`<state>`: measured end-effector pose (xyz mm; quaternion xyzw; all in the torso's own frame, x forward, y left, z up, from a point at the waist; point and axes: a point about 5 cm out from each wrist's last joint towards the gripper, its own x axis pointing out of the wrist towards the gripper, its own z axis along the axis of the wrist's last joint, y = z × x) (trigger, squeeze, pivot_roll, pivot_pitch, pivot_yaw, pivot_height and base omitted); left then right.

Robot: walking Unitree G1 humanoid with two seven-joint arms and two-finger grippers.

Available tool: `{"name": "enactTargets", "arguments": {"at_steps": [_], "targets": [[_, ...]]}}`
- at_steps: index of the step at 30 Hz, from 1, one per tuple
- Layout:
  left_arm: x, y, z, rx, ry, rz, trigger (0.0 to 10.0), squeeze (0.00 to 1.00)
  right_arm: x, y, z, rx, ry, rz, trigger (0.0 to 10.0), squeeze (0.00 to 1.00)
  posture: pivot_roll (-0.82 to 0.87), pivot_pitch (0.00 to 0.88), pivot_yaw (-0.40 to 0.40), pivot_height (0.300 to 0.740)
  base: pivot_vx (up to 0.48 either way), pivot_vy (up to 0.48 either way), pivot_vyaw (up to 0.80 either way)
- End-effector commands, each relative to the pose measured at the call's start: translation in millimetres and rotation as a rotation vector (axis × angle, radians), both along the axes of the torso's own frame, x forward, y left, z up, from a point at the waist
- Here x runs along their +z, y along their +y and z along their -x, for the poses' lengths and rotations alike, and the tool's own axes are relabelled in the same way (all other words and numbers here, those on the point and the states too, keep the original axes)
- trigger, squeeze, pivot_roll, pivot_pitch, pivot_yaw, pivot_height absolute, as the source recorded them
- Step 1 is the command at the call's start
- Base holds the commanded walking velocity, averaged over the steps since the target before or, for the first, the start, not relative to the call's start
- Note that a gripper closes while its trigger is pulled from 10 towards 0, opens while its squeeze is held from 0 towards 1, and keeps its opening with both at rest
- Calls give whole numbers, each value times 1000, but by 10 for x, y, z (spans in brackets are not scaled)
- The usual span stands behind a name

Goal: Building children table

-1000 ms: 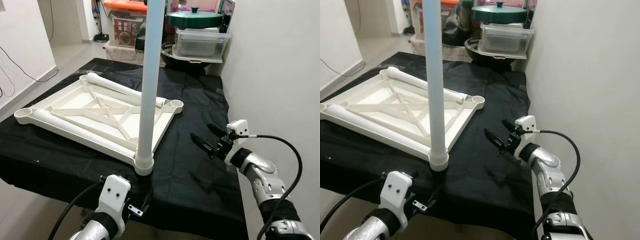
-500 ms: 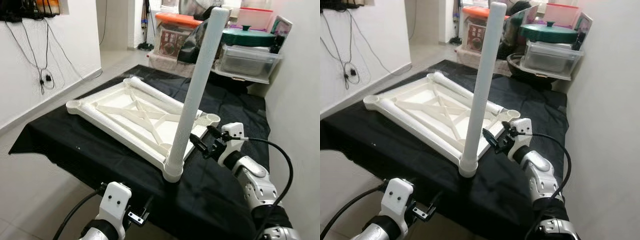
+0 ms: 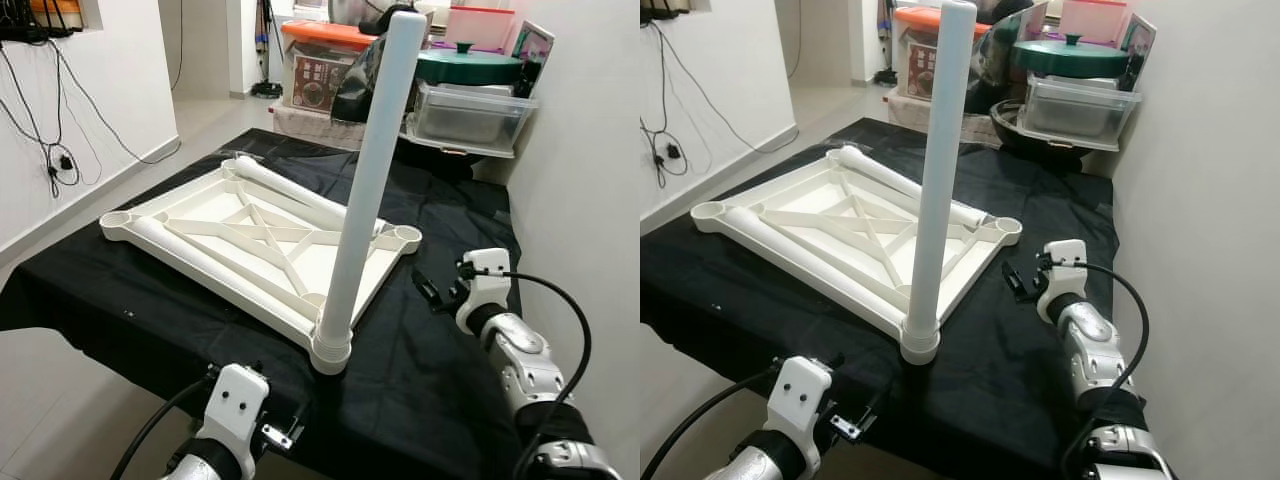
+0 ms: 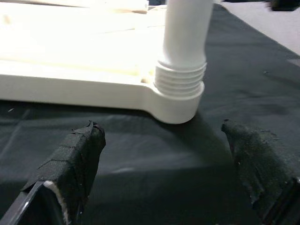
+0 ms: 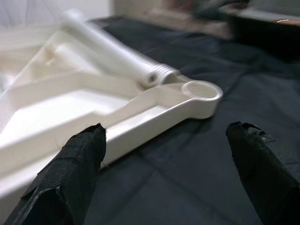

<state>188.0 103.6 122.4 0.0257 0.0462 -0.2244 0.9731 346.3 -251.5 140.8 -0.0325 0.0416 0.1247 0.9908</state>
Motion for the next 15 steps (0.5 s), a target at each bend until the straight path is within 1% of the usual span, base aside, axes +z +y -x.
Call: {"name": "enactTargets", "arguments": {"at_steps": [1,2,3,4,6,7,9,11,12,13,14,15], "targets": [[-14,-11,9,-2,4,5,10000,0,11,-110,30,67,49,0,10000,0,221,13,-109,740,0,0,0],[-13,-12,9,-3,4,5,10000,0,4,-187,74,112,78,31,10000,0,221,14,-110,740,0,0,0],[-13,-13,8,-4,4,5,10000,0,-5,-228,102,136,95,52,10000,0,221,14,-110,740,0,0,0],[-13,-13,8,-4,4,5,10000,0,-5,-228,102,136,95,52,10000,0,221,14,-110,740,0,0,0],[-12,-13,8,-5,3,4,10000,0,-23,-291,172,214,145,48,10000,0,222,16,-108,740,0,0,0],[-12,-13,8,-5,3,4,10000,0,-23,-291,172,214,145,48,10000,0,222,16,-108,740,0,0,0],[-12,-11,6,-4,2,4,10000,0,-83,-369,312,342,237,54,10000,0,217,17,-105,740,0,0,0],[-12,-11,6,-4,2,4,10000,0,-83,-369,312,342,237,54,10000,0,217,17,-105,740,0,0,0],[-11,-8,6,-5,1,4,10000,0,-89,-373,393,426,273,22,10000,0,214,18,-102,740,0,0,0],[-10,-5,6,-7,0,4,10000,0,-31,-281,483,566,274,-64,10000,0,215,18,-102,740,0,0,0],[-10,-5,6,-7,0,4,10000,0,-31,-281,483,566,274,-64,10000,0,215,18,-102,740,0,0,0],[-9,-4,6,-8,-1,3,10000,0,16,-202,497,615,255,-109,10000,0,215,18,-102,740,0,0,0]]}}
